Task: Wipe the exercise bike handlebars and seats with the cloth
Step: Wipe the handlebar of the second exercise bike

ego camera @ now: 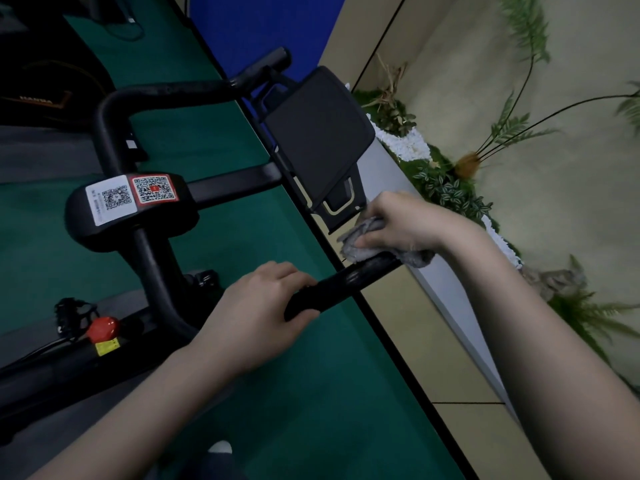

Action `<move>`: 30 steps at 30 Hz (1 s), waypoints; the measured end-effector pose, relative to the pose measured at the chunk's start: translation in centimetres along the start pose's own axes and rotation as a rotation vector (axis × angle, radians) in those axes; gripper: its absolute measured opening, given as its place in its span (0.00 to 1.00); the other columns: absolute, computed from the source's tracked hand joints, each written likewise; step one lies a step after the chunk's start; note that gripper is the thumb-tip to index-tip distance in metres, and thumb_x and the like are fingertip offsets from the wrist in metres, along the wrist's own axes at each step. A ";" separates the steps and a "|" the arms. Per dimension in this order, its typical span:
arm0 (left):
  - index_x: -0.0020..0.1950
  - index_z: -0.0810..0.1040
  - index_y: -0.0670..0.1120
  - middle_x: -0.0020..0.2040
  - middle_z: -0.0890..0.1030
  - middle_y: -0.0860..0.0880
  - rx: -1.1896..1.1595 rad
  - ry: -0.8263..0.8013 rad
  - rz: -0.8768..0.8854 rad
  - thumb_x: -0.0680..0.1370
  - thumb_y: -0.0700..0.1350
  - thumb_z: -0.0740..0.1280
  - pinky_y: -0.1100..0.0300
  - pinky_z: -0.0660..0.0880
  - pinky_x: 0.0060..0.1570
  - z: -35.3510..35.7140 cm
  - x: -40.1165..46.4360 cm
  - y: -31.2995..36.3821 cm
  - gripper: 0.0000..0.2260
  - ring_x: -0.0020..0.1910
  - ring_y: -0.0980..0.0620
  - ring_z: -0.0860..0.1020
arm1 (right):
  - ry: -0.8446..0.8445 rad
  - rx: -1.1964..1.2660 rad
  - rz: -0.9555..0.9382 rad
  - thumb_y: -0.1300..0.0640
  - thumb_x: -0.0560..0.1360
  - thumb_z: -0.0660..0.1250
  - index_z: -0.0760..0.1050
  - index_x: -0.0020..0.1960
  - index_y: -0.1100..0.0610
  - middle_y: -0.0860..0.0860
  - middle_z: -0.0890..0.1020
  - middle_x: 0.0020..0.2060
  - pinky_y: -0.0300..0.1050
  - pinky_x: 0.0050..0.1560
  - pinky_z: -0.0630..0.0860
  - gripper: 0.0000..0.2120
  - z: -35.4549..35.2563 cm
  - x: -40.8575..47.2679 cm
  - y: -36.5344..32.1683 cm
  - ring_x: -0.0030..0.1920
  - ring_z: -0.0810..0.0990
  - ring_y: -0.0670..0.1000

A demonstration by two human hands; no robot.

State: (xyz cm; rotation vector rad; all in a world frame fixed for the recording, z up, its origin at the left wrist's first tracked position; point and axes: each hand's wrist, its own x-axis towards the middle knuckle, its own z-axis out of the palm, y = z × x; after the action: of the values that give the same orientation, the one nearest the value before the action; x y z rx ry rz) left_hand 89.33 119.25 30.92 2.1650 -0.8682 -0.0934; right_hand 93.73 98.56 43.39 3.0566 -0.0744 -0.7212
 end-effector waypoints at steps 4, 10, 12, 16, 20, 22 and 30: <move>0.63 0.74 0.55 0.54 0.75 0.58 -0.016 -0.042 -0.007 0.75 0.60 0.65 0.57 0.73 0.51 -0.1 0.8 0.6 0.18 0.56 0.56 0.73 | 0.016 0.038 0.056 0.50 0.73 0.72 0.79 0.45 0.56 0.51 0.80 0.38 0.44 0.41 0.71 0.09 -1.3 0.1 1.5 0.42 0.78 0.52; 0.70 0.67 0.54 0.62 0.72 0.56 -0.029 -0.096 0.028 0.76 0.61 0.62 0.53 0.73 0.57 1.1 3.8 2.6 0.25 0.61 0.55 0.70 | 0.362 0.518 0.109 0.53 0.76 0.69 0.80 0.46 0.59 0.57 0.83 0.38 0.46 0.42 0.73 0.09 0.6 -2.7 4.6 0.38 0.79 0.51; 0.71 0.66 0.54 0.62 0.72 0.55 -0.025 -0.100 0.033 0.76 0.60 0.63 0.52 0.74 0.56 1.8 4.9 3.2 0.26 0.62 0.54 0.70 | 0.592 0.701 0.104 0.55 0.77 0.68 0.80 0.46 0.56 0.51 0.83 0.38 0.43 0.42 0.73 0.05 2.8 -3.6 4.7 0.39 0.79 0.47; 0.71 0.65 0.54 0.59 0.73 0.55 -0.020 -0.092 0.038 0.76 0.55 0.65 0.52 0.74 0.56 2.7 5.7 3.3 0.24 0.60 0.53 0.70 | 1.019 0.947 0.134 0.60 0.77 0.67 0.77 0.47 0.53 0.44 0.81 0.40 0.30 0.43 0.71 0.03 7.0 -4.5 3.5 0.40 0.77 0.37; 0.70 0.68 0.55 0.56 0.74 0.55 -0.043 -0.051 0.041 0.76 0.51 0.67 0.51 0.75 0.53 3.0 5.6 3.2 0.22 0.58 0.53 0.72 | 1.159 1.092 0.228 0.60 0.77 0.67 0.78 0.48 0.56 0.44 0.81 0.41 0.29 0.46 0.72 0.02 8.0 -3.2 3.7 0.42 0.78 0.40; 0.69 0.69 0.54 0.54 0.75 0.55 -0.046 -0.030 0.048 0.76 0.50 0.68 0.50 0.75 0.51 3.0 5.5 3.2 0.22 0.56 0.52 0.72 | 1.141 1.143 0.233 0.60 0.77 0.68 0.79 0.48 0.57 0.45 0.81 0.40 0.30 0.46 0.73 0.02 7.7 -2.6 4.1 0.43 0.79 0.41; 0.69 0.69 0.54 0.55 0.75 0.56 -0.052 -0.011 0.054 0.76 0.51 0.68 0.52 0.75 0.51 3.0 5.5 3.3 0.22 0.54 0.54 0.72 | 1.212 1.221 0.449 0.61 0.78 0.66 0.75 0.48 0.54 0.43 0.78 0.40 0.30 0.43 0.74 0.02 11.4 -3.5 3.8 0.37 0.77 0.32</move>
State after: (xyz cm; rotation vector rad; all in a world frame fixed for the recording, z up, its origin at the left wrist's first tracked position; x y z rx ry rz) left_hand 90.66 112.43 32.25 2.0937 -0.9199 -0.1003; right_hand 85.33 95.02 34.77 3.3737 -1.5153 1.7709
